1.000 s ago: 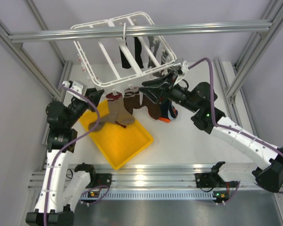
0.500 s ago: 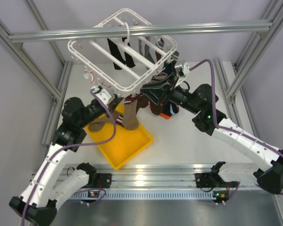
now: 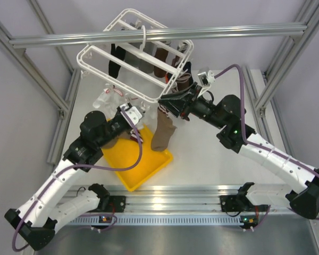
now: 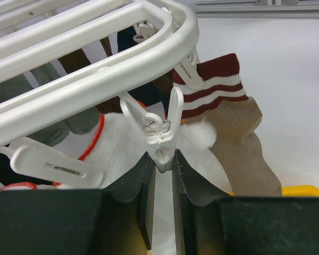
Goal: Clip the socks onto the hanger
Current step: Open the clamp at the hanger.
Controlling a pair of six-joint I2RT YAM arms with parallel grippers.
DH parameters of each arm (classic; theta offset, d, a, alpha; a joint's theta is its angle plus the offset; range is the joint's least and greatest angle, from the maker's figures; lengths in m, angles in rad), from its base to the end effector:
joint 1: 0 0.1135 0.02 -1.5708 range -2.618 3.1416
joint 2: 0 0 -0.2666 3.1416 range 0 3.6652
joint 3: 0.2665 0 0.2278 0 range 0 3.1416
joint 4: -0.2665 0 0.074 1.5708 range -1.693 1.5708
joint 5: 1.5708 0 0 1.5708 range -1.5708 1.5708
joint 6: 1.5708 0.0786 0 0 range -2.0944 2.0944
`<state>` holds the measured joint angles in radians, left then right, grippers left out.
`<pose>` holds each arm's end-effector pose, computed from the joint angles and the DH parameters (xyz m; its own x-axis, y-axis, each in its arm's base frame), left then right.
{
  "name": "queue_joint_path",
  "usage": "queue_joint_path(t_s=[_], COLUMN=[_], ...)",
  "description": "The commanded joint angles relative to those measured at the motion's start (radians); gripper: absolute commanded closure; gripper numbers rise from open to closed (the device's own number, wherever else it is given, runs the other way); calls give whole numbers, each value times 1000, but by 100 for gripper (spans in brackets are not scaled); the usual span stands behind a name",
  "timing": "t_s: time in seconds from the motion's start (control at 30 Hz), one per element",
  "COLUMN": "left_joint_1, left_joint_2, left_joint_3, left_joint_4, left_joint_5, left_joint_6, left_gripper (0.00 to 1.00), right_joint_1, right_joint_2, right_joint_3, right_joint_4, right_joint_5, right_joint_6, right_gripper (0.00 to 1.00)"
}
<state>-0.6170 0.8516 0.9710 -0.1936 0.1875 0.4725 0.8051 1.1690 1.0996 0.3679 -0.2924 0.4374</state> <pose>0.1597 -0.1313 0.3886 0.2739 0.3539 -0.8943 0.6687 0.5982 0.4416 0.1790 0.2188 0.4474 -0.1887 0.3890 -0.9017 -0.8846 0.3314 0.3281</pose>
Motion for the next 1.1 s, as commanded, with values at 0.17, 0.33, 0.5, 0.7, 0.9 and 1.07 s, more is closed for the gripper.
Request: queue_joint_path(t_s=[0.17, 0.33, 0.5, 0.7, 0.9, 1.07], left_joint_1=[-7, -6, -6, -4, -7, -20], left_joint_2=[-57, -25, -20, -40, -56, -49], left_joint_3=[9, 63, 57, 28, 9, 11], left_joint_4=[-61, -118, -98, -43, -10, -6], left_joint_5=[170, 219, 185, -6, -14, -49], left_joint_6=[-84, -205, -334, -266, -244, -212], left_gripper=[100, 100, 100, 100, 100, 100], right_joint_1=[6, -6, -9, -9, 17, 54], right_joint_2=[-22, -23, -20, -12, 24, 66], right_joint_3=[-43, -49, -41, -33, -21, -9], right_joint_4=[91, 101, 97, 25, 31, 34], right_joint_5=[-85, -136, -143, -64, -7, 50], right_joint_6=[12, -2, -3, 84, 168, 244], right_gripper=[63, 63, 65, 73, 69, 67])
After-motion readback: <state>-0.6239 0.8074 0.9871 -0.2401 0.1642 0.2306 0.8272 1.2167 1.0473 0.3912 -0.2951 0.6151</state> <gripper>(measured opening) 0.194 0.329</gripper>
